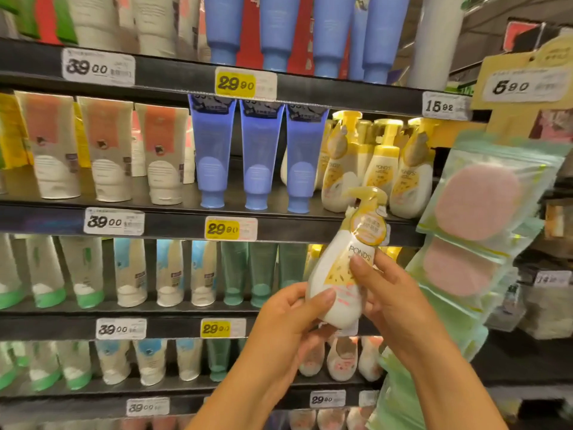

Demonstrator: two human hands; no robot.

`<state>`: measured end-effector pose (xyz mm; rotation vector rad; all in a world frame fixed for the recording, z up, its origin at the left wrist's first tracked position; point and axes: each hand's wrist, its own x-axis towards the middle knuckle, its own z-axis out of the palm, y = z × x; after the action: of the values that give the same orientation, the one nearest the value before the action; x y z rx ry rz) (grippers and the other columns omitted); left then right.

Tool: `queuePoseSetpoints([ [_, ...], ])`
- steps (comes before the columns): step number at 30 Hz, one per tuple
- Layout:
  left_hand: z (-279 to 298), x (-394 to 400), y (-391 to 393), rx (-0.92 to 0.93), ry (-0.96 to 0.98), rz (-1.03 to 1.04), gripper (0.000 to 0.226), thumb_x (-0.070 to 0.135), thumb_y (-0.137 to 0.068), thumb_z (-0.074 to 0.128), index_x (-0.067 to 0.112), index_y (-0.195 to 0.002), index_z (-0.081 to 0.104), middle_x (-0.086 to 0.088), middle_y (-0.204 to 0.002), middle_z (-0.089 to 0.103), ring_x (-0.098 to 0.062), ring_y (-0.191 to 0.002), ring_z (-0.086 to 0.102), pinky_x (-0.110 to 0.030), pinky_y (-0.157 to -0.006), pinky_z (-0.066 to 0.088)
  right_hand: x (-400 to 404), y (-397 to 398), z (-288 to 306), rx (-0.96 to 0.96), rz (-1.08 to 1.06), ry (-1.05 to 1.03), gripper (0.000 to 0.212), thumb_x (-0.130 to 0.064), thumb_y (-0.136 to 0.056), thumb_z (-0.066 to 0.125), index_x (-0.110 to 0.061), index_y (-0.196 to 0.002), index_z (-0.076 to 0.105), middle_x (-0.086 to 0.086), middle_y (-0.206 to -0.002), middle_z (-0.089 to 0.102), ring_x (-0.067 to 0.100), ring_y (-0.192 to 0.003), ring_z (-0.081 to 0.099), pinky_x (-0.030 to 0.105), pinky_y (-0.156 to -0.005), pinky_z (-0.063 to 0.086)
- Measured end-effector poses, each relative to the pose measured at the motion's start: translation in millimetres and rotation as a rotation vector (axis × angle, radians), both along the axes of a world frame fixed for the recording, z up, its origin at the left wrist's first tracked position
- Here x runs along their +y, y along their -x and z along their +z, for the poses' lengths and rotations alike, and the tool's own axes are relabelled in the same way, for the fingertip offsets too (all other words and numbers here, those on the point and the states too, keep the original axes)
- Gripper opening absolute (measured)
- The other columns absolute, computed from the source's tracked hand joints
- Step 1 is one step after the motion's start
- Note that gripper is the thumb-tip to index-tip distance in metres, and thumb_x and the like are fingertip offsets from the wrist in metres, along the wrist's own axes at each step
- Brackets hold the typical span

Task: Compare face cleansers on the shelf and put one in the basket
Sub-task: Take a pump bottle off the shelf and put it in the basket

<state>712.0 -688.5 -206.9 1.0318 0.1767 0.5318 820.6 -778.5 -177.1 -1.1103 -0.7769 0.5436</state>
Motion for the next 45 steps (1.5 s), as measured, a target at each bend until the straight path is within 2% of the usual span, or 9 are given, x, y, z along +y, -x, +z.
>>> queuePoseSetpoints([
  [10,33.5,2.1,-47.8,-0.068,-0.159,0.015,0.04,0.017,-0.066,0.07,0.007,-0.104,0.061,-0.006,-0.092,0.074,-0.015,-0.081,0.071,-0.021,-0.065,0.055,2.3,-41.7,14.2,0.047,-0.075,-0.152,0.05,-0.035,-0.065,0.069,-0.008,-0.107,0.06,0.008,-0.092,0.074,0.022,-0.085,0.071,0.03,-0.066,0.058],
  [16,48.3,20.3,-76.1,-0.053,-0.321,-0.01,0.039,0.023,-0.068,0.07,0.01,-0.105,0.066,-0.002,-0.093,0.074,-0.012,-0.087,0.07,-0.02,-0.072,0.054,7.3,-67.8,32.2,-0.081,-0.165,-0.12,0.051,-0.039,-0.055,0.073,-0.013,-0.098,0.066,0.006,-0.09,0.074,0.02,-0.083,0.071,0.026,-0.063,0.057],
  [20,66.4,37.4,-94.2,0.044,-0.525,0.12,0.027,0.03,-0.076,0.075,0.023,-0.101,0.067,0.002,-0.1,0.073,-0.014,-0.096,0.068,-0.034,-0.086,0.054,13.7,-82.0,49.1,-0.119,-0.232,-0.108,0.045,-0.034,-0.061,0.072,-0.006,-0.096,0.069,0.009,-0.082,0.075,0.017,-0.065,0.071,0.022,-0.049,0.053],
  [22,73.6,45.5,-104.7,0.059,-0.6,0.252,0.019,0.028,-0.082,0.07,0.028,-0.1,0.062,0.008,-0.105,0.068,-0.007,-0.097,0.065,-0.022,-0.085,0.053,16.4,-90.6,55.1,-0.159,-0.31,-0.075,0.04,-0.034,-0.063,0.071,-0.009,-0.094,0.07,0.006,-0.076,0.074,0.012,-0.055,0.068,0.019,-0.041,0.047],
  [25,80.0,54.0,-114.9,0.056,-0.772,0.437,0.027,0.024,-0.084,0.066,0.036,-0.105,0.054,0.016,-0.113,0.058,0.01,-0.097,0.056,0.0,-0.074,0.044,23.4,-103.1,60.8,-0.191,-0.389,-0.026,0.042,-0.038,-0.063,0.071,-0.014,-0.097,0.069,0.006,-0.083,0.075,0.022,-0.069,0.072,0.029,-0.045,0.053],
  [28,81.4,62.4,-125.3,0.142,-0.979,0.568,0.045,0.027,-0.087,0.062,0.025,-0.13,0.048,0.007,-0.132,0.05,-0.005,-0.116,0.052,-0.021,-0.098,0.044,32.7,-109.8,66.1,-0.245,-0.46,-0.022,0.039,-0.038,-0.064,0.071,-0.017,-0.097,0.069,-0.001,-0.083,0.075,0.016,-0.072,0.072,0.024,-0.05,0.054],
  [31,85.1,65.8,-136.8,0.223,-1.128,0.619,0.061,0.037,-0.089,0.057,0.022,-0.143,0.033,0.006,-0.141,0.043,-0.011,-0.127,0.042,-0.023,-0.101,0.036,41.8,-115.2,66.7,-0.319,-0.557,-0.025,0.029,-0.031,-0.068,0.075,-0.021,-0.095,0.068,-0.01,-0.08,0.074,0.007,-0.071,0.071,0.021,-0.055,0.054],
  [38,93.7,68.5,-159.8,0.319,-1.088,0.476,0.091,0.044,-0.089,0.053,0.015,-0.149,-0.01,-0.006,-0.155,0.021,-0.02,-0.14,0.027,-0.036,-0.111,0.032,62.7,-123.4,55.6,-0.512,-0.842,0.077,0.034,-0.036,-0.071,0.076,-0.032,-0.101,0.061,-0.014,-0.086,0.068,-0.003,-0.075,0.064,0.023,-0.067,0.052],
  [45,93.5,72.2,-172.7,0.337,-1.074,0.469,0.091,0.039,-0.092,0.049,0.014,-0.146,-0.02,-0.009,-0.157,0.012,-0.023,-0.142,0.021,-0.036,-0.114,0.027,74.1,-129.1,48.3,-0.728,-0.981,0.261,0.058,-0.048,-0.079,0.063,-0.018,-0.127,0.05,-0.003,-0.112,0.062,0.015,-0.1,0.058,0.029,-0.08,0.049],
])
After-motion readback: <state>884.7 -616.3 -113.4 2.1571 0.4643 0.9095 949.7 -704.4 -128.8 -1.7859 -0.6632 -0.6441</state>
